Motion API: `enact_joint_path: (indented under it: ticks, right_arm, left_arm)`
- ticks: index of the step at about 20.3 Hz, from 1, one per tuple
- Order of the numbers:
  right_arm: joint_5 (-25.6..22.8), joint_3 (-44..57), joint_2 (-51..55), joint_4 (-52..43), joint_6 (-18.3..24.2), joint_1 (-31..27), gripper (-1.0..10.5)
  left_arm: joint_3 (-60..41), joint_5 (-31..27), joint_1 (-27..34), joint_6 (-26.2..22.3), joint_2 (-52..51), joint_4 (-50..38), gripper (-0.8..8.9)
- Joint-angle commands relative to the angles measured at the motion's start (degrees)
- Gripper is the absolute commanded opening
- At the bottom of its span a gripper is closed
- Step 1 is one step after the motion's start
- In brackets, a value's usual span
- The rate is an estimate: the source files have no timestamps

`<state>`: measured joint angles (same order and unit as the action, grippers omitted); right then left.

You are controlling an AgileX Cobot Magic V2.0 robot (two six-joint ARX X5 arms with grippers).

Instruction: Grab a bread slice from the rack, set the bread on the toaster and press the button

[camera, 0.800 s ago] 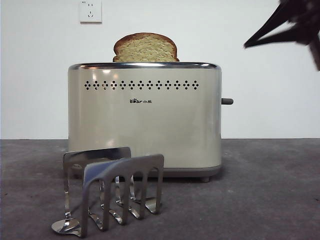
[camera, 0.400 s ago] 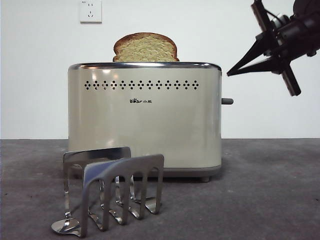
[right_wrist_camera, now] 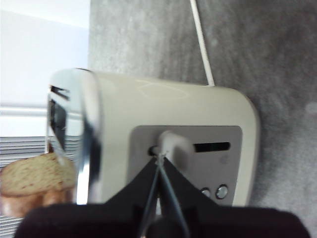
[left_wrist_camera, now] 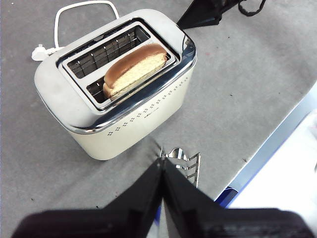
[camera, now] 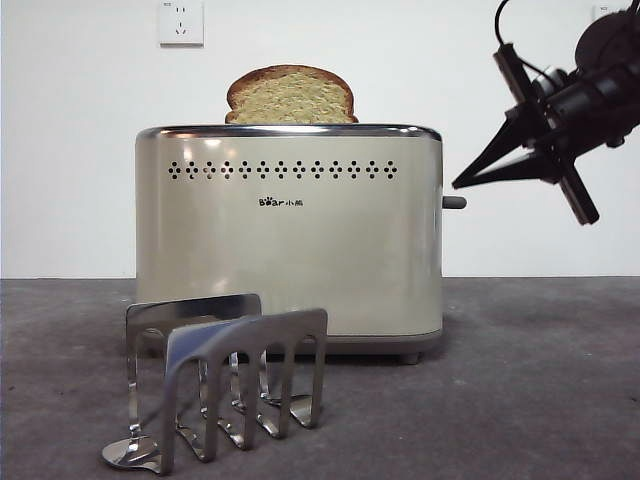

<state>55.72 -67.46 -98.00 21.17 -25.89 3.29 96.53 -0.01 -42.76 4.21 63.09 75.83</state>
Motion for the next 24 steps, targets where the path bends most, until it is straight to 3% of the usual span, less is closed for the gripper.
enact_joint_path:
  ticks: [1, 24]
  right_arm:
    - [0.02, -0.2, -1.95, -0.11, 0.87, 0.28, 0.0]
    - [-7.8, -0.2, -13.42, 6.38, 5.62, 0.9, 0.0]
  left_arm:
    - [-0.42, 0.02, 0.15, 0.7, -0.42, -0.15, -0.05]
    - [-0.42, 0.04, 0.15, 0.7, -1.51, -0.15, -0.05]
